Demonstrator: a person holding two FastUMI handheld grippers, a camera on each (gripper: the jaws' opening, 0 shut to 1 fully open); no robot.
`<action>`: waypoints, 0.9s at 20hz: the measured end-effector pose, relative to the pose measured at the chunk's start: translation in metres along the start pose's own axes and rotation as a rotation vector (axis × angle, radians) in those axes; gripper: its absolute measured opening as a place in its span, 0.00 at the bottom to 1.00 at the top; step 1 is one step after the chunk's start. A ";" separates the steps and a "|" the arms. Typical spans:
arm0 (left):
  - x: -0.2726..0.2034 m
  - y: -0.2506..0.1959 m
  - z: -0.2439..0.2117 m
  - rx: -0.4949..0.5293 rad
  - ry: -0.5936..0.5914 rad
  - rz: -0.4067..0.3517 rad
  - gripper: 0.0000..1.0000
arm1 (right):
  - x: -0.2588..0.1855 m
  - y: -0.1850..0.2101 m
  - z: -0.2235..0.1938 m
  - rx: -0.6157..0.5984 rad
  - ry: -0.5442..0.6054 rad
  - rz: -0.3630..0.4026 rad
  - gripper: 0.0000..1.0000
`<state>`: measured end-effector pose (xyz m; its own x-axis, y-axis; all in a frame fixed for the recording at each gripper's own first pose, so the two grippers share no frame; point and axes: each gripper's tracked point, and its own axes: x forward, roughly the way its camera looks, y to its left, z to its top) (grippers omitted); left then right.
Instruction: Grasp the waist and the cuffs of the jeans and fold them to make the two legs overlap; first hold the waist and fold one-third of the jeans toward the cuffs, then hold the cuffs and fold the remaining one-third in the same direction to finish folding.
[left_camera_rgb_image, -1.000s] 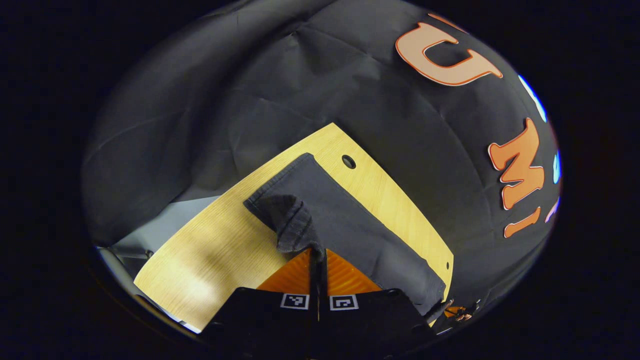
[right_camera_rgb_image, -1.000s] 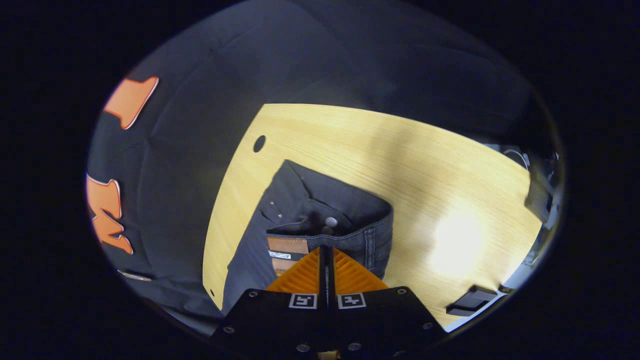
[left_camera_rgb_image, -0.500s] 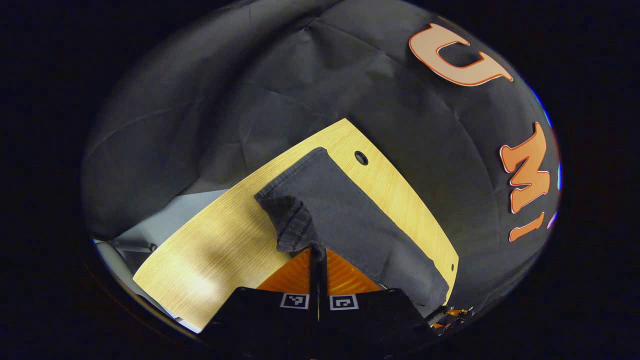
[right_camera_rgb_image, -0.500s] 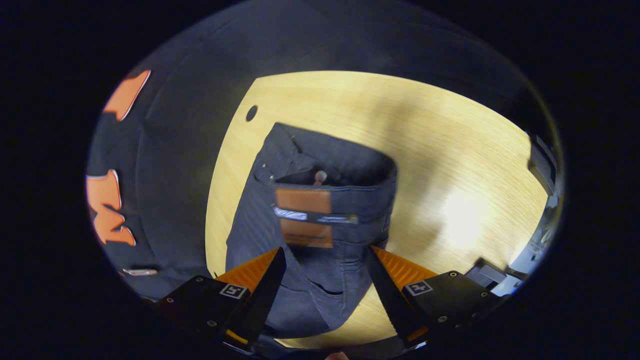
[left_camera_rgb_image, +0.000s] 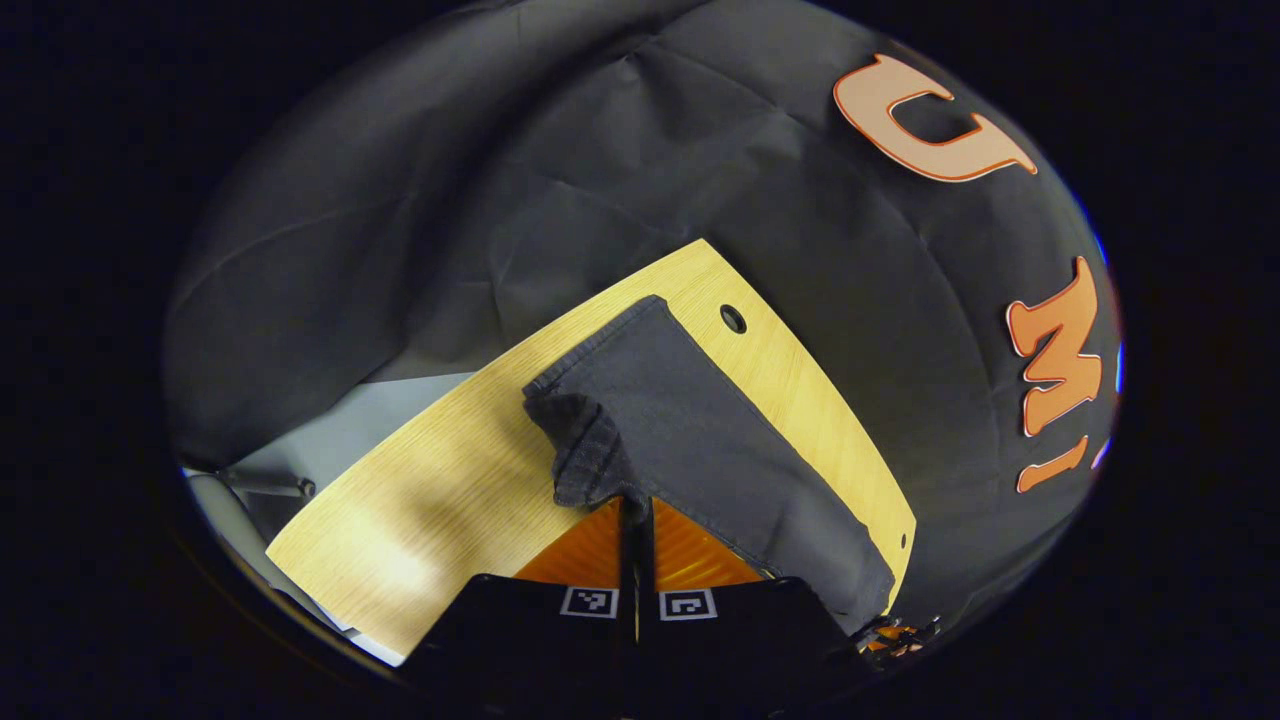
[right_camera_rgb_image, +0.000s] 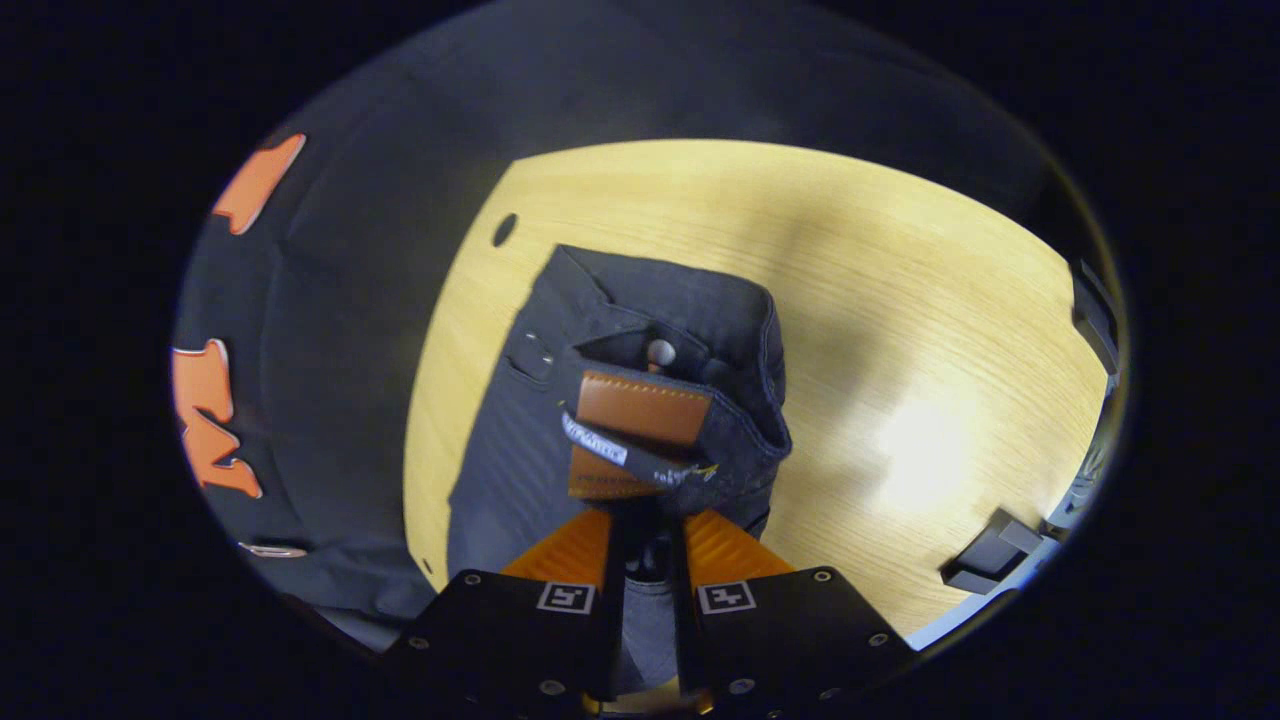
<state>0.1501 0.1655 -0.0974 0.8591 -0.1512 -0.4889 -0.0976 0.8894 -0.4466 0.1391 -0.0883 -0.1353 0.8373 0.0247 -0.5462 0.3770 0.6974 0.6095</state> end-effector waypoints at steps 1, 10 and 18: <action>0.000 -0.003 0.001 0.003 0.002 -0.012 0.01 | -0.006 0.004 0.005 0.035 -0.020 0.007 0.17; 0.007 -0.023 0.045 -0.032 -0.004 -0.105 0.00 | -0.036 0.068 0.036 0.141 -0.092 0.192 0.11; 0.065 -0.039 0.082 -0.038 0.091 -0.075 0.01 | -0.018 0.117 0.060 0.174 -0.111 0.150 0.11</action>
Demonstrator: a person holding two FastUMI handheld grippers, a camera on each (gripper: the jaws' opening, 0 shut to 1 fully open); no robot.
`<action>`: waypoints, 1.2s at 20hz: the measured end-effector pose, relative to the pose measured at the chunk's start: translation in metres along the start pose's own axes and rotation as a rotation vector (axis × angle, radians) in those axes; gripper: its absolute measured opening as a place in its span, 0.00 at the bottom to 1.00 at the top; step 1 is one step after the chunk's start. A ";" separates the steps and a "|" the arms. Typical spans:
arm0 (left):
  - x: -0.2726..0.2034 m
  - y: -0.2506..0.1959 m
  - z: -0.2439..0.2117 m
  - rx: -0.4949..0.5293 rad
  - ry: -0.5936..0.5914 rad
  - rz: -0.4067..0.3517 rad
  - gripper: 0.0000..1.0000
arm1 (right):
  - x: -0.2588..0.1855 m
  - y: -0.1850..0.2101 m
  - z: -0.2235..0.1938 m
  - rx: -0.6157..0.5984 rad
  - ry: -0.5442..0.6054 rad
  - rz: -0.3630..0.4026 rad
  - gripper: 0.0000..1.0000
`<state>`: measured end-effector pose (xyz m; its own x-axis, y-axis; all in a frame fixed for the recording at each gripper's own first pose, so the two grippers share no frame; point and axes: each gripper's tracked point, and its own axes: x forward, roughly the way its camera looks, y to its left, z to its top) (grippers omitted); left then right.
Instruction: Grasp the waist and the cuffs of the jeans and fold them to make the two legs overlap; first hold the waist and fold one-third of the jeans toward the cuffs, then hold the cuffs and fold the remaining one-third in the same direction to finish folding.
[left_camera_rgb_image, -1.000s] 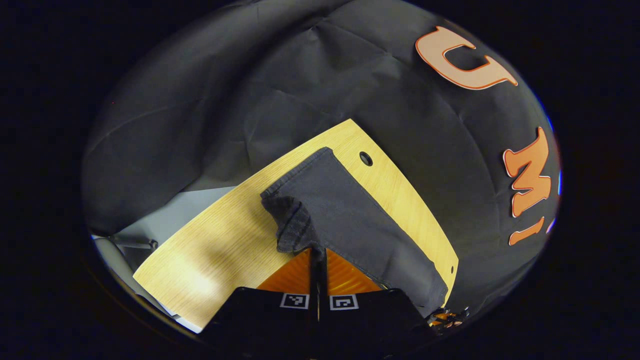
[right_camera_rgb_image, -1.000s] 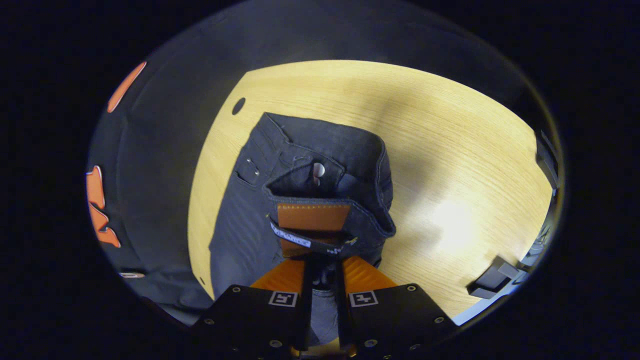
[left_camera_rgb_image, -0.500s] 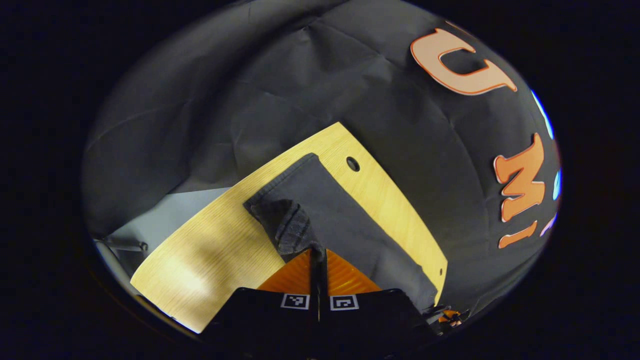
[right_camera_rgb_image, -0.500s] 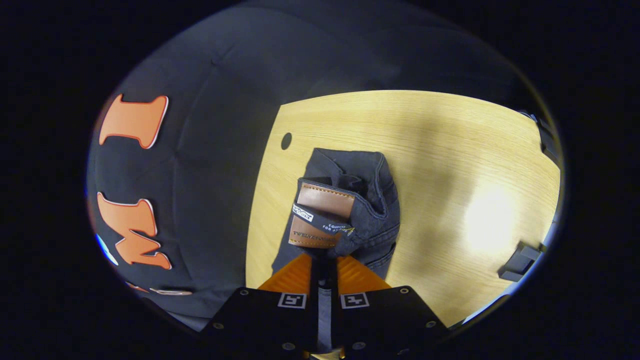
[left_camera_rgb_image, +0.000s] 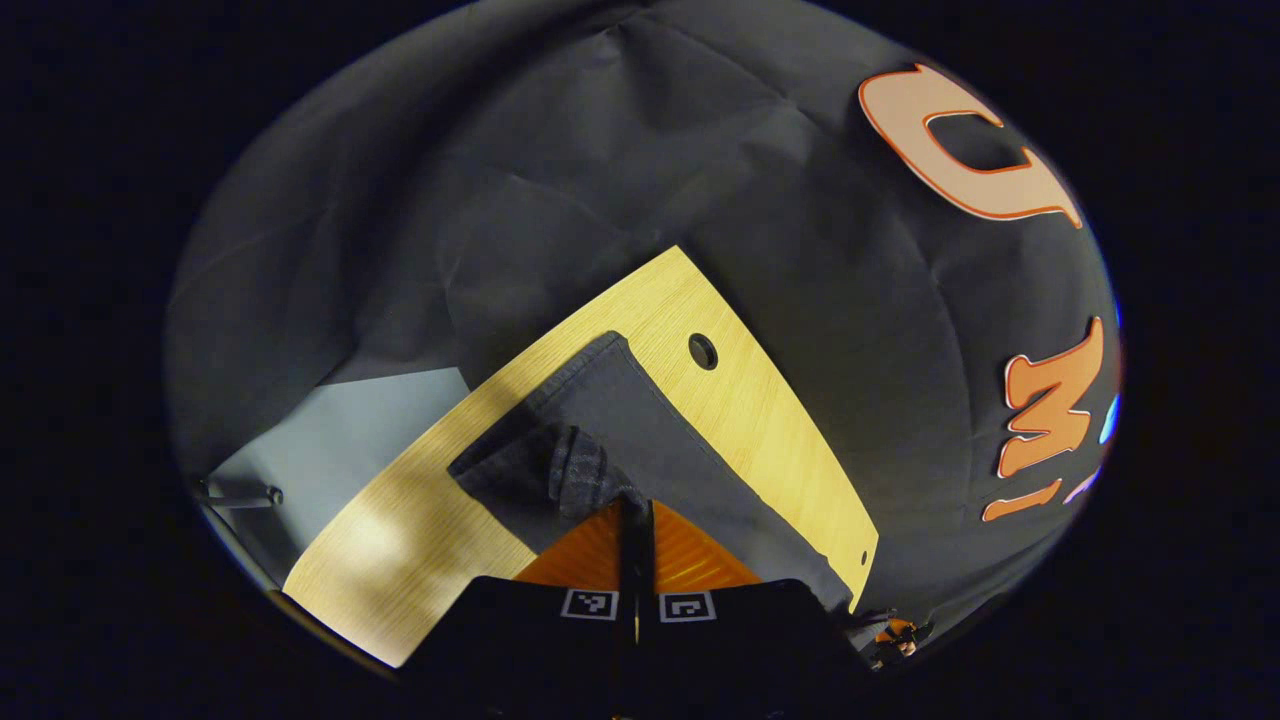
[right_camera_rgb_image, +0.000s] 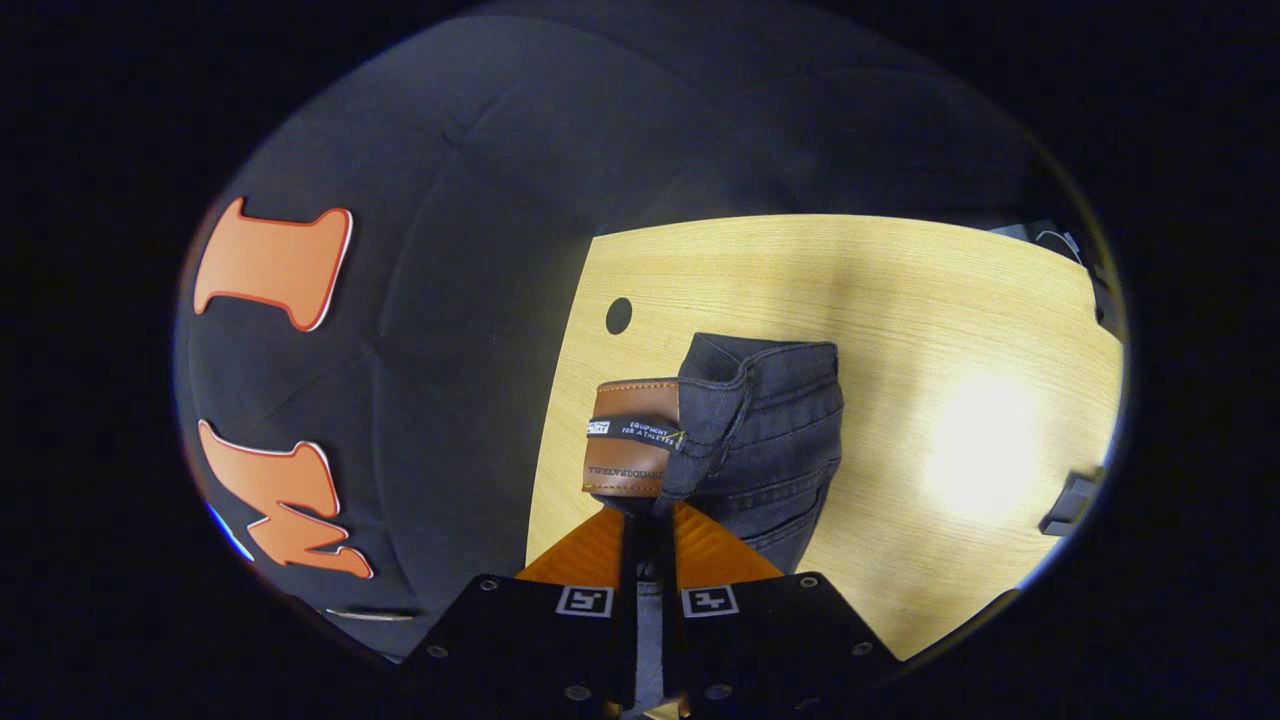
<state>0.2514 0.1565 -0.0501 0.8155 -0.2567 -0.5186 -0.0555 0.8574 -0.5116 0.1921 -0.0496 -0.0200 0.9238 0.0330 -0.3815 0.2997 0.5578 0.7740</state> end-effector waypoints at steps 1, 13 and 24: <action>0.006 0.000 0.003 -0.002 0.005 0.009 0.01 | 0.007 0.000 0.002 0.005 0.009 -0.009 0.10; 0.058 -0.012 0.034 0.210 0.078 0.213 0.12 | 0.116 0.021 0.013 -0.042 0.142 -0.132 0.11; 0.028 -0.016 0.051 0.403 0.001 0.307 0.94 | 0.098 0.003 0.060 -0.151 0.054 -0.147 0.90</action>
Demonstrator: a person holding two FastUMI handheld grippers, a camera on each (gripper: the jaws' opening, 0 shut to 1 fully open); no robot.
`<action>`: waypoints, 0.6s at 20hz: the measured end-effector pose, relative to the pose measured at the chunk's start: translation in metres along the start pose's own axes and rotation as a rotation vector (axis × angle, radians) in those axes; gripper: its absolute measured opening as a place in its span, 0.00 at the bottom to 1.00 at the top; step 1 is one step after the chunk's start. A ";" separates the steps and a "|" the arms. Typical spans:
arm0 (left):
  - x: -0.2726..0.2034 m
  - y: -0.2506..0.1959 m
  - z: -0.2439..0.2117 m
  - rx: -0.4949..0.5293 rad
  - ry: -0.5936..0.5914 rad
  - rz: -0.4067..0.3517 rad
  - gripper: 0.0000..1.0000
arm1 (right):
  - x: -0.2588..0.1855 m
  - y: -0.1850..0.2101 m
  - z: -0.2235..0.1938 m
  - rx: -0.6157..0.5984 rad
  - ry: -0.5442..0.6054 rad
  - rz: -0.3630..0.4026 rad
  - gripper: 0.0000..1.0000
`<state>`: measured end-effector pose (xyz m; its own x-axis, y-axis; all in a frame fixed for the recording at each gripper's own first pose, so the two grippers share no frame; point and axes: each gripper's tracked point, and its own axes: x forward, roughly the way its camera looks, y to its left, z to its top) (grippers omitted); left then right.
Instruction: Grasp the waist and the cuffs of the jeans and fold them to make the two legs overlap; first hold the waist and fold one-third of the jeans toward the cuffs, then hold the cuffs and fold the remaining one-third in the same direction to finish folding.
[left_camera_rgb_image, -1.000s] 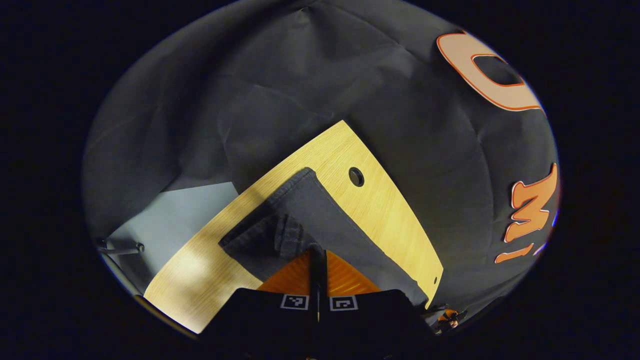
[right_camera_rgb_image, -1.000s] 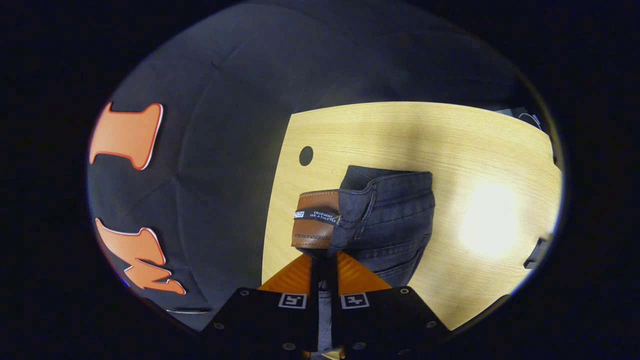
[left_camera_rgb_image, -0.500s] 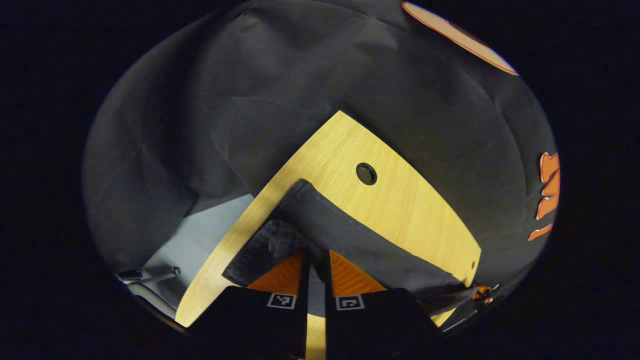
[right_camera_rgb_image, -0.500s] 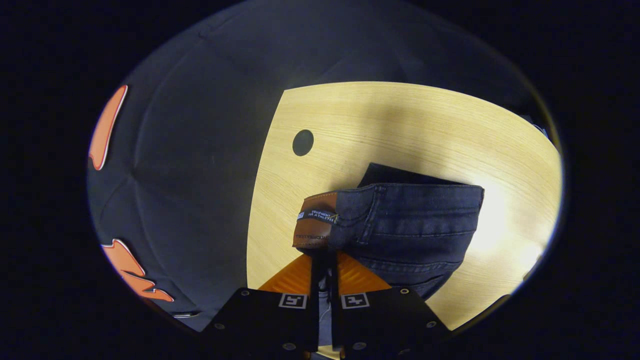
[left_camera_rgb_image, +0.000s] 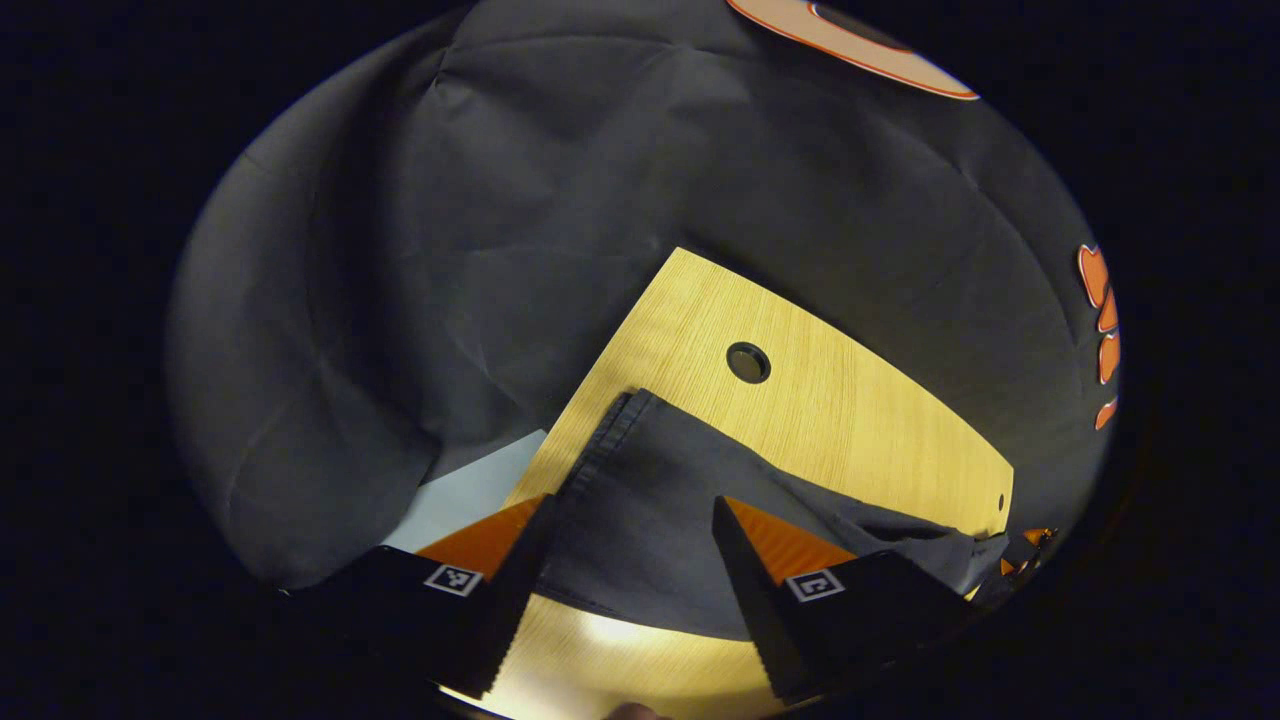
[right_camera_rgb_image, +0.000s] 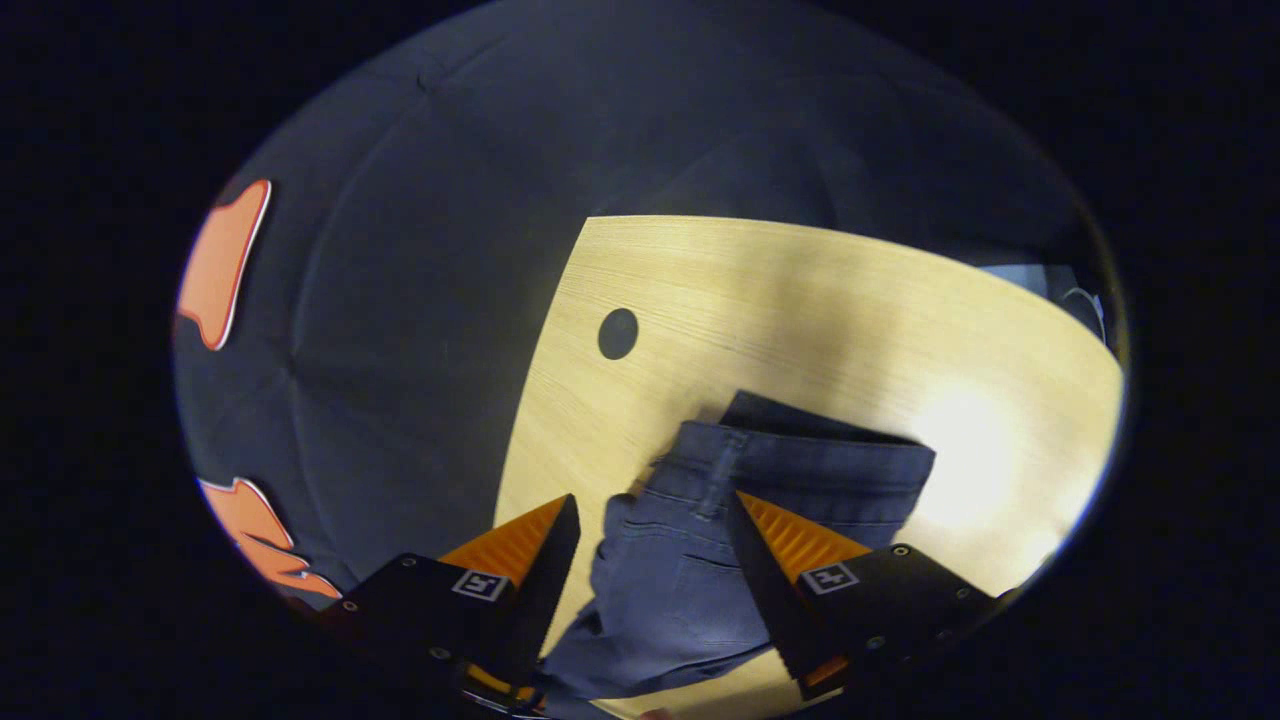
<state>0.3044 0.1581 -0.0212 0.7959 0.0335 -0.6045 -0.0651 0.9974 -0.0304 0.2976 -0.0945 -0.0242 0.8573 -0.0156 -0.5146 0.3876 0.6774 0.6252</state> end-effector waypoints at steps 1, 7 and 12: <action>0.000 -0.002 0.000 0.032 0.001 0.009 0.98 | -0.001 -0.013 0.001 -0.024 -0.006 -0.034 0.95; -0.003 -0.020 -0.003 0.223 0.007 -0.018 0.98 | -0.012 -0.074 -0.008 -0.066 0.011 -0.177 0.99; -0.009 -0.020 -0.023 0.265 0.155 -0.091 0.98 | 0.003 -0.103 -0.031 -0.067 0.079 -0.222 0.99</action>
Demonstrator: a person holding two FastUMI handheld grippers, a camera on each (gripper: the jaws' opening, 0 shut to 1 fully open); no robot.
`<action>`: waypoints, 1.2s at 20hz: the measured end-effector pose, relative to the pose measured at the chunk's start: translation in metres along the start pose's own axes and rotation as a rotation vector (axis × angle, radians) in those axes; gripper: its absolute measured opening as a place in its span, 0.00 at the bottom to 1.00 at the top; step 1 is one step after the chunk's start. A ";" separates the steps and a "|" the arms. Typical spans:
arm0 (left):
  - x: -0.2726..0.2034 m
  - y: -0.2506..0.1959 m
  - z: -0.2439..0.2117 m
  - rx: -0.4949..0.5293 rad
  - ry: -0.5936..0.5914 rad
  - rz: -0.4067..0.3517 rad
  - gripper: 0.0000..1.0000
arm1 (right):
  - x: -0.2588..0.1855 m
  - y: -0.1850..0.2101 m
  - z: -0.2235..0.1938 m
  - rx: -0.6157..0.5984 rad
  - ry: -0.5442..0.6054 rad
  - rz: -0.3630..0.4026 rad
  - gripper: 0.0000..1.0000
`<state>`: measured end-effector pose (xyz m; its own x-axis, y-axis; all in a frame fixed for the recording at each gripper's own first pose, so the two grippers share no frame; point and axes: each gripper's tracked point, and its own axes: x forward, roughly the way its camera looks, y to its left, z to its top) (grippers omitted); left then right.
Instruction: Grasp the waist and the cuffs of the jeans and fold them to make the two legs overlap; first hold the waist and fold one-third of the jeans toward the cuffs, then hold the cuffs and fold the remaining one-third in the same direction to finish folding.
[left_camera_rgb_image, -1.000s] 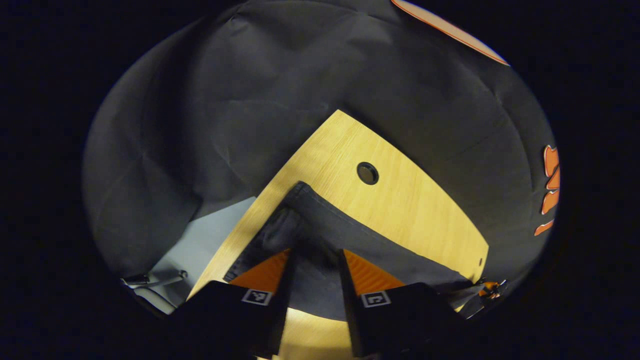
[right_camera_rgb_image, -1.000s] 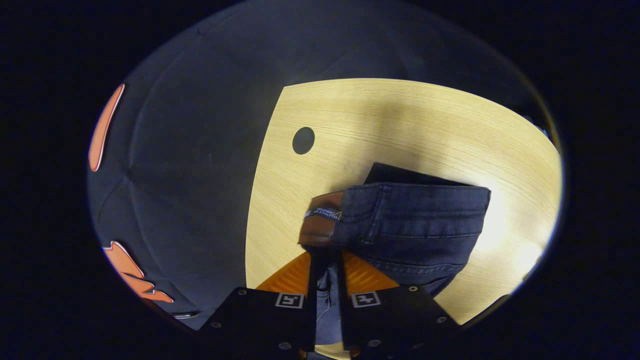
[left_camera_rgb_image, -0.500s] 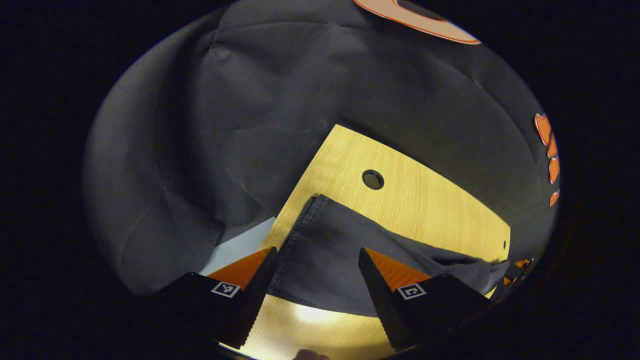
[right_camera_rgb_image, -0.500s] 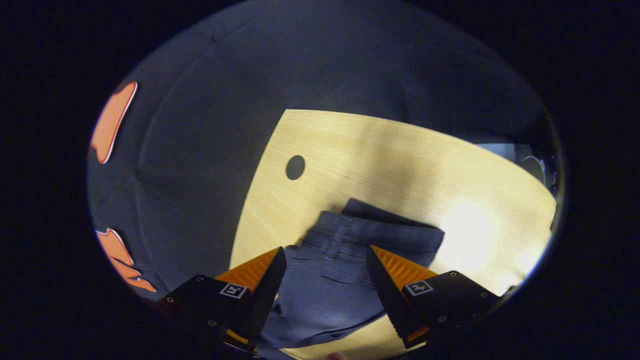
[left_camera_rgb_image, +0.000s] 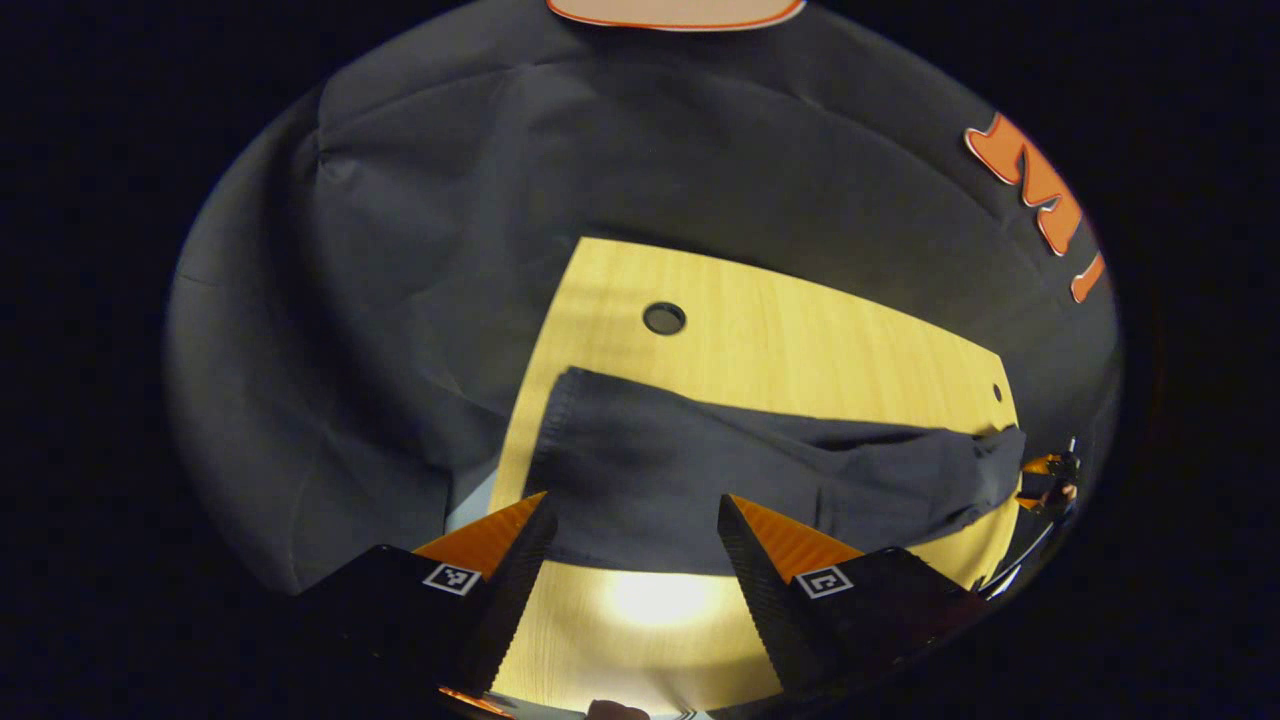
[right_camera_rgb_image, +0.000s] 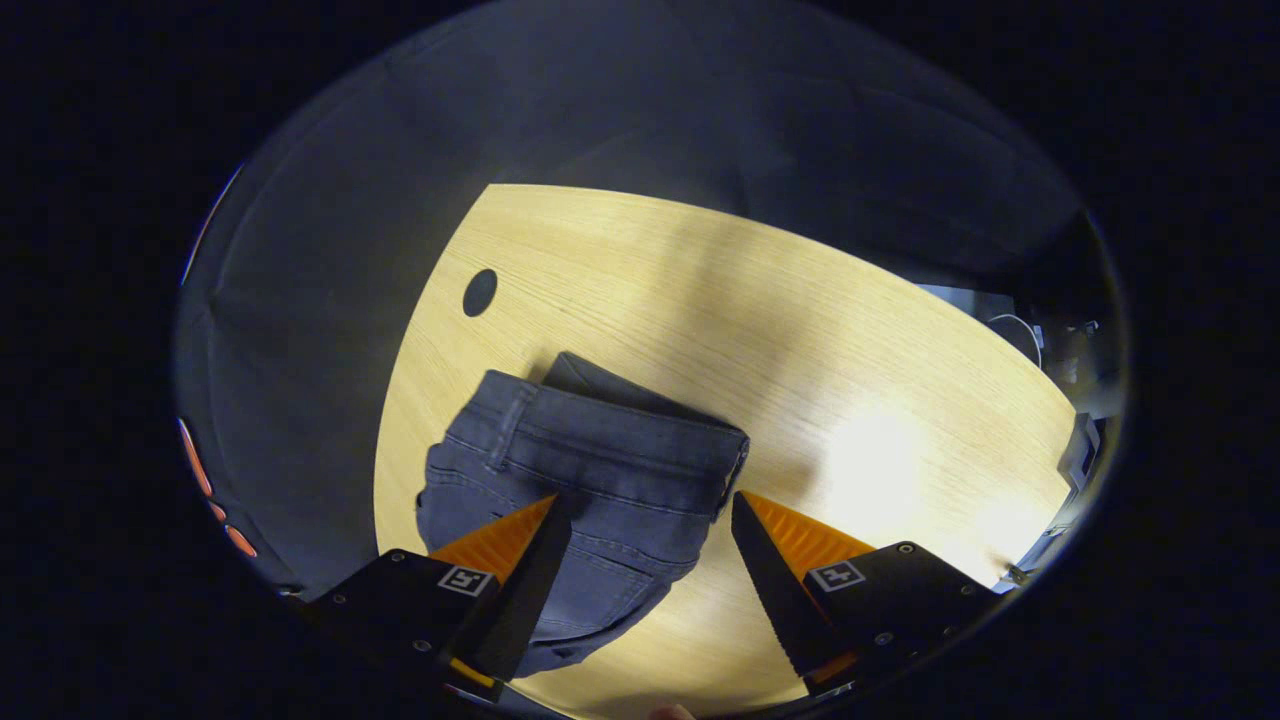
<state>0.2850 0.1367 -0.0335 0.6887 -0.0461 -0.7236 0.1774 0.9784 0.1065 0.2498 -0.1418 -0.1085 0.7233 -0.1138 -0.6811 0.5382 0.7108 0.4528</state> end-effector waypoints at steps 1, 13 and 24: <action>0.003 0.008 -0.003 0.010 0.034 0.022 0.98 | 0.005 -0.002 -0.001 0.000 0.005 -0.005 0.99; 0.003 -0.019 -0.046 0.031 -0.007 0.057 0.99 | 0.036 0.016 0.001 -0.055 -0.115 0.043 0.49; -0.020 -0.036 -0.026 0.030 -0.343 0.119 0.98 | -0.051 0.092 -0.018 -0.073 -0.186 0.354 0.20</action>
<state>0.2467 0.1074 -0.0407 0.9008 -0.0025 -0.4343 0.0992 0.9748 0.2000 0.2548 -0.0576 -0.0428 0.9279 0.0284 -0.3716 0.2142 0.7754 0.5940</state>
